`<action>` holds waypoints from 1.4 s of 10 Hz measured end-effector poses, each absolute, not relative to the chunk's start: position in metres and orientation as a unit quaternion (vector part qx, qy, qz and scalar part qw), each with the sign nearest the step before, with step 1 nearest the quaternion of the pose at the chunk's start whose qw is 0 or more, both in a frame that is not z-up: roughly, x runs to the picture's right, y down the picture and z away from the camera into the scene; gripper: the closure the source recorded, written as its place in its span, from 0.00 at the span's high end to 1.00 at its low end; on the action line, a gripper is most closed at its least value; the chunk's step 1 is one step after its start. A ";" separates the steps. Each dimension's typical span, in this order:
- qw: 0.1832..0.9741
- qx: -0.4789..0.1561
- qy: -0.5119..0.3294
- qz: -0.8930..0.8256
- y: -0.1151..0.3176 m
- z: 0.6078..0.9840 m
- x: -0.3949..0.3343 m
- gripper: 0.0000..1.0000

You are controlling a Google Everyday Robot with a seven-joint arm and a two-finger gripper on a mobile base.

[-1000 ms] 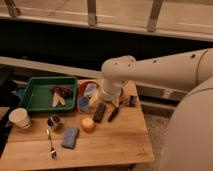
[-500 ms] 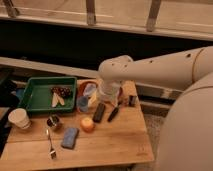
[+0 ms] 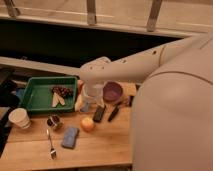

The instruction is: Place sponge in paper cup

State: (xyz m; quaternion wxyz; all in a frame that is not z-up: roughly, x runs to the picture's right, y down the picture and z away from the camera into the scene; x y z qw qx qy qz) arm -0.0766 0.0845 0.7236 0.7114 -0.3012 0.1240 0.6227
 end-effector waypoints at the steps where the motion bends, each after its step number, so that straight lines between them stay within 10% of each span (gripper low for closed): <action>1: 0.717 -0.308 0.122 0.613 0.086 0.728 -0.092 0.80; 14: 0.756 -0.339 0.098 0.552 0.121 0.724 -0.166 0.80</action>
